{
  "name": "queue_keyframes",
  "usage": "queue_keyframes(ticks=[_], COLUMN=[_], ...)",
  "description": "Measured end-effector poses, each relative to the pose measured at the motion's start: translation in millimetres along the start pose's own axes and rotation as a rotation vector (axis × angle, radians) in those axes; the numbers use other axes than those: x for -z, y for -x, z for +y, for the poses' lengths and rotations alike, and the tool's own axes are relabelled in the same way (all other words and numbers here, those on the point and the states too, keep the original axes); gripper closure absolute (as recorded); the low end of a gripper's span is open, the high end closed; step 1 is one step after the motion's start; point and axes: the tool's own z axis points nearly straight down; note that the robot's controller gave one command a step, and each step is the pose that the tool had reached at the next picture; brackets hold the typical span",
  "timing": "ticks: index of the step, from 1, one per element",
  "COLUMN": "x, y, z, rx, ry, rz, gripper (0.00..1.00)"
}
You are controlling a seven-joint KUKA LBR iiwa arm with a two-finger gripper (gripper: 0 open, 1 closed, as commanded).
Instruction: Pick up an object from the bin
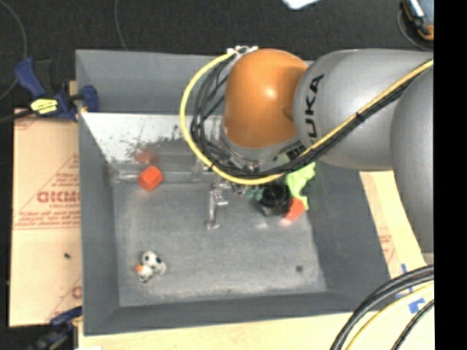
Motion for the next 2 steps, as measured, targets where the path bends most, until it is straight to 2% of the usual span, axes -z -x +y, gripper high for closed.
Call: queue_keyframes(ticks=[1, 2], x=[-21, -30], y=[-8.7, -8.8], z=[-66, -96], rx=[-0.077, -0.061], ry=[0.002, -0.003], rz=[-0.001, 0.0], gripper=[0.0, 0.0])
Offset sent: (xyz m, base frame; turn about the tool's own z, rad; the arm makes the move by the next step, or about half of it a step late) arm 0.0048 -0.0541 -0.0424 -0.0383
